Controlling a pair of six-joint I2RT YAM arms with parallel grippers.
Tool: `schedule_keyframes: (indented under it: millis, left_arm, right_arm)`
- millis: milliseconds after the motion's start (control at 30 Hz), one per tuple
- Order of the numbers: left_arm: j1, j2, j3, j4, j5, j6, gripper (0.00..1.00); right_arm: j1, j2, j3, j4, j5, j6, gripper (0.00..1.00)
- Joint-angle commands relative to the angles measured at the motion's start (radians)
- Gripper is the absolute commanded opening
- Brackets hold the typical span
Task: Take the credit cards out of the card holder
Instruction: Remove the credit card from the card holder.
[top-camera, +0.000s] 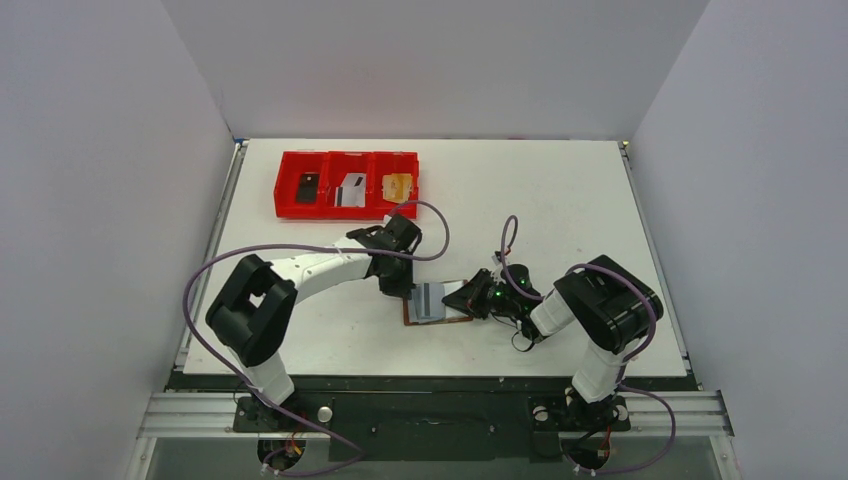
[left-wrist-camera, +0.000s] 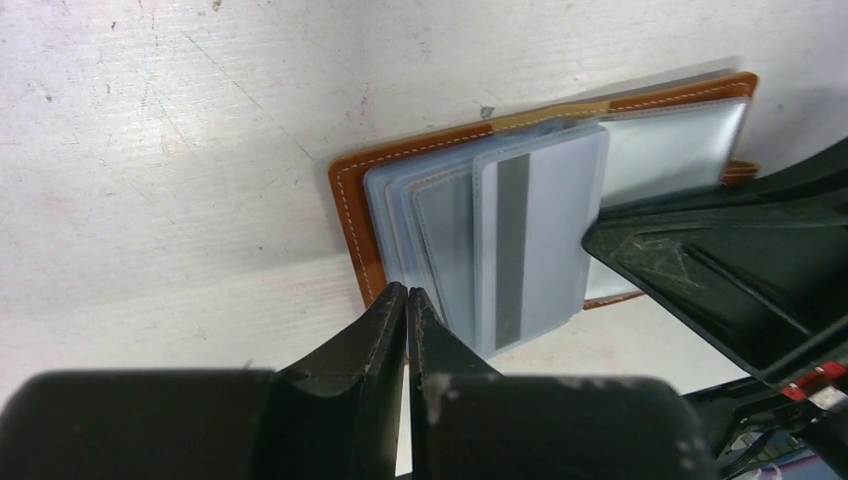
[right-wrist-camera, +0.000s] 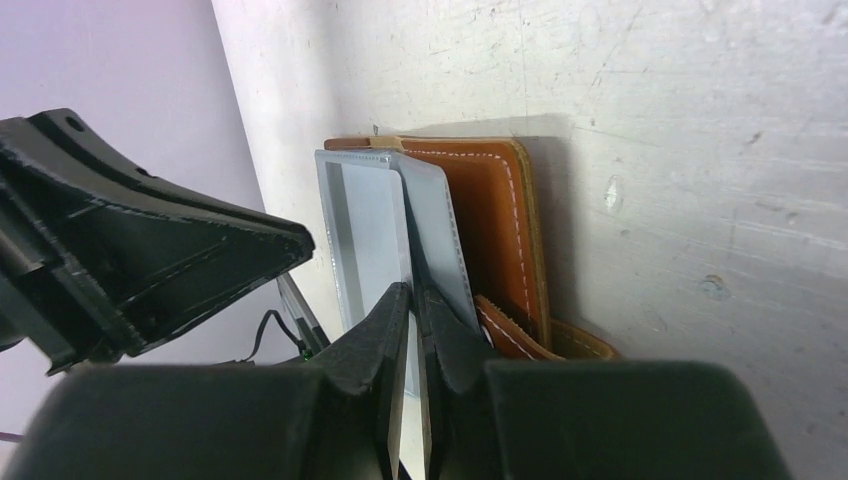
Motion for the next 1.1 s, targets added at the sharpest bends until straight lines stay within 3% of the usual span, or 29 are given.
schedule_keyframes:
  millis: [0,167,533,800,1067]
  left_arm:
    - [-0.012,-0.066,0.056,-0.011,-0.015,0.022,0.05]
    - [-0.020,-0.060,0.057,0.028,0.047,0.026,0.10]
    - [-0.024,-0.017,0.002,0.133,0.116,0.019,0.11]
    - [-0.026,0.035,-0.009,0.092,0.039,0.022,0.00]
    - [-0.031,0.052,-0.020,0.094,0.026,0.013,0.00]
  right_arm:
    - [0.008,0.010,0.012,0.047,0.009,-0.008,0.06]
    - [0.014,0.008,0.017,0.038,0.010,-0.012,0.06]
    - [0.022,-0.007,0.027,0.006,0.017,-0.027,0.06]
    - [0.023,-0.006,0.037,0.000,0.016,-0.027,0.07]
    - [0.027,-0.007,0.040,0.006,0.011,-0.023,0.11]
